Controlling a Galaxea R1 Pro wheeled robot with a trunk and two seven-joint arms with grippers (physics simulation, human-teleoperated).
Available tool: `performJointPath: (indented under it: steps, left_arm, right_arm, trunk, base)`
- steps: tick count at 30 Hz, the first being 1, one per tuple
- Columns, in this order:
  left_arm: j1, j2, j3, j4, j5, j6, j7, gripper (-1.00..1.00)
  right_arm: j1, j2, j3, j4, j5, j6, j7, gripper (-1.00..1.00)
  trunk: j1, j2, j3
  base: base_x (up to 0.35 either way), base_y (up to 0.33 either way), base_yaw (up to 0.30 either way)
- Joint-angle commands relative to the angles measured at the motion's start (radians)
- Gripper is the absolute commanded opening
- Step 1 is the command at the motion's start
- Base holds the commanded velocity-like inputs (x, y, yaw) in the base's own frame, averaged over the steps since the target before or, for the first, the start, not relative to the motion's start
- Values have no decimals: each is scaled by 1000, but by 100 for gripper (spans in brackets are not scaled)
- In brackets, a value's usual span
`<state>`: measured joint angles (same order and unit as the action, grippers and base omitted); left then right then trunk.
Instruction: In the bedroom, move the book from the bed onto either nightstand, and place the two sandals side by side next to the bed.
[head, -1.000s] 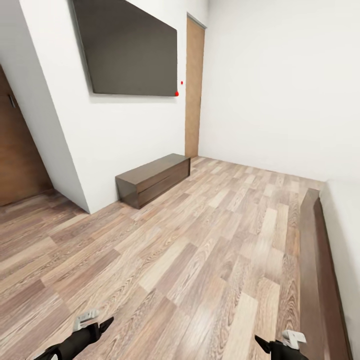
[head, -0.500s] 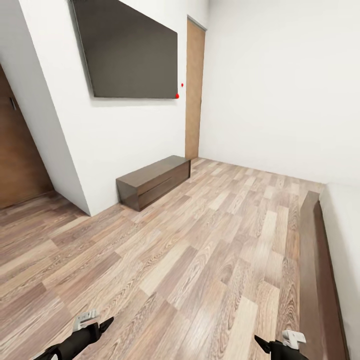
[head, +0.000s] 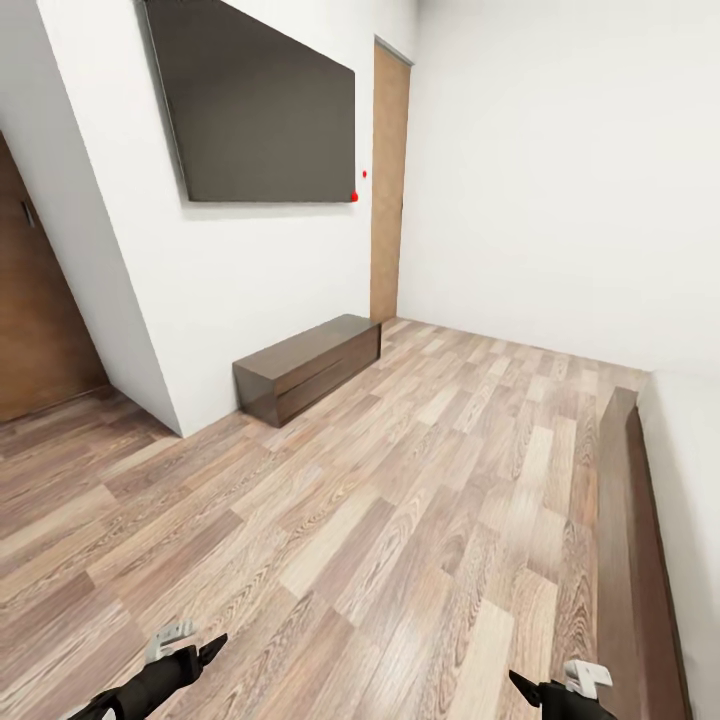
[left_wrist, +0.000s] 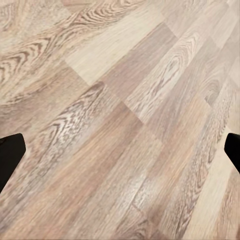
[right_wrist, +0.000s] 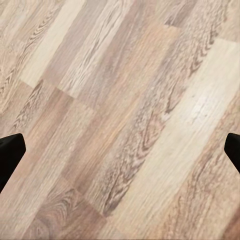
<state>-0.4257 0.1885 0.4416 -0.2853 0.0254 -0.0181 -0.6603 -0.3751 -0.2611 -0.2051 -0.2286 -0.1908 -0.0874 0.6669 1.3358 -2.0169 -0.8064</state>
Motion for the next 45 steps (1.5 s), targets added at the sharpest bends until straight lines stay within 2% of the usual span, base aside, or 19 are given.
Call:
performJointPath:
  steps: [1, 10, 15, 18, 19, 20, 21, 22, 28, 33, 41, 45]
  left_arm:
    - [-1, 0, 2, 2, 2, -2, -4, 100]
    - [-1, -4, 2, 3, 2, -2, 14, 100]
    - [-1, -48, 1, 11, 0, -26, 111, 100]
    - [-1, -81, 0, 25, -2, -59, 185, 100]
    - [-1, -98, -3, 44, -10, -80, 220, 100]
    - [-1, -118, -14, 69, -33, -110, 256, 100]
    - [-1, -127, -20, 80, -46, -125, 272, 100]
    - [0, -145, -33, 98, -78, -155, 303, 100]
    - [0, -193, -56, 134, -178, -213, 396, 100]
    - [0, -200, -59, 138, -194, -221, 415, 100]
    - [0, -202, -60, 139, -198, -223, 420, 100]
    - [0, -202, -59, 140, -199, -223, 421, 100]
  right_arm:
    - [-1, 0, 0, 2, -4, -2, 4, 100]
    - [-1, 1, 0, 3, -4, -2, 4, 100]
    - [-1, 27, 0, 35, -4, -4, -8, 100]
    - [-1, 48, 2, 59, -4, -4, -54, 100]
    - [-1, 64, 3, 70, -4, -5, -100, 100]
    - [-1, 87, 4, 78, -4, -5, -170, 100]
    - [-1, 98, 4, 82, -4, -5, -204, 100]
    - [-1, 118, 5, 86, -3, -5, -272, 100]
    - [-1, 150, 4, 93, -3, -5, -412, 100]
    - [-1, 154, 3, 95, -4, -5, -436, 100]
    - [-1, 155, 3, 95, -3, -5, -559, 100]
    - [-1, 155, 3, 95, -2, -5, -572, 100]
  trunk:
    - [-4, 7, 2]
    - [-39, 70, 31]
    - [-58, 105, 46]
    - [-69, 126, 56]
    - [-73, 133, 59]
    - [-77, 140, 62]
    - [-81, 147, 65]
    - [-85, 154, 68]
    - [-108, 196, 87]
    - [-127, 231, 103]
    - [-157, 287, 128]
    - [-173, 315, 140]
  base:
    - [0, 0, 0]
    - [0, 0, 0]
    - [0, 0, 0]
    - [0, 0, 0]
    - [0, 0, 0]
    - [0, 0, 0]
    - [0, 0, 0]
    - [0, 0, 0]
    - [0, 0, 0]
    - [0, 0, 0]
    - [0, 0, 0]
    - [0, 0, 0]
